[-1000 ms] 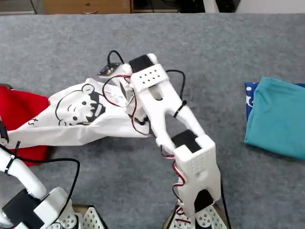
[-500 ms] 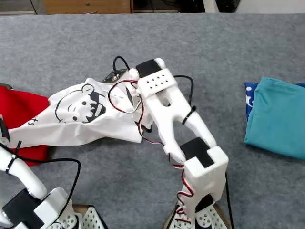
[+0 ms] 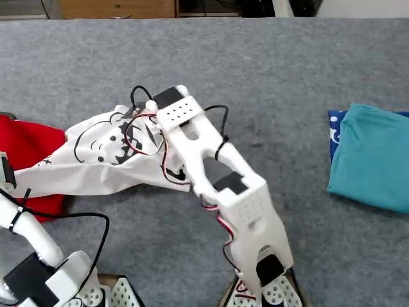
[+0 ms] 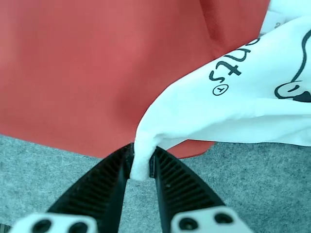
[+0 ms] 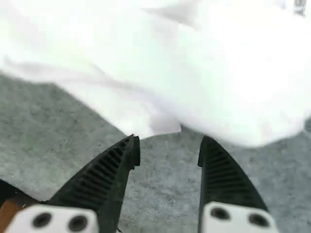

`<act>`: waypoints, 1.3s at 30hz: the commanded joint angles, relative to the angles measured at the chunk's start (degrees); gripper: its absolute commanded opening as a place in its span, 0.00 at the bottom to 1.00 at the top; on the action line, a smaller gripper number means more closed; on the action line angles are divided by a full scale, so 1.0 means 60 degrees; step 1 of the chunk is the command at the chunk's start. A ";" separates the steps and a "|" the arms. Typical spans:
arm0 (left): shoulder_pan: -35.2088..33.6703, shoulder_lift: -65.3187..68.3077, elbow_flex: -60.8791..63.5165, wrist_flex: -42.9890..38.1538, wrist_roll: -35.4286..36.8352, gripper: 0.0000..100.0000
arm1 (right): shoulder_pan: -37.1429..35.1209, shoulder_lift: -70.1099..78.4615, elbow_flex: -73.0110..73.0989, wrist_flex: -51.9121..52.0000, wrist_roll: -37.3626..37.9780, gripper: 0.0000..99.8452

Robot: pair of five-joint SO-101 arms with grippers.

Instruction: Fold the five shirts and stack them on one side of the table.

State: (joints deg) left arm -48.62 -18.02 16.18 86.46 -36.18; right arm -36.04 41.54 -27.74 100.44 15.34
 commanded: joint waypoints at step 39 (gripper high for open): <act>0.0103 -0.0300 -0.0088 -0.0088 0.0088 0.02 | 0.0344 -0.5707 0.2718 0.0322 0.0264 0.00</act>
State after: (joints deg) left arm -48.62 -18.02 17.41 86.46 -36.18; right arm -36.31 17.89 -11.65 101.05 16.31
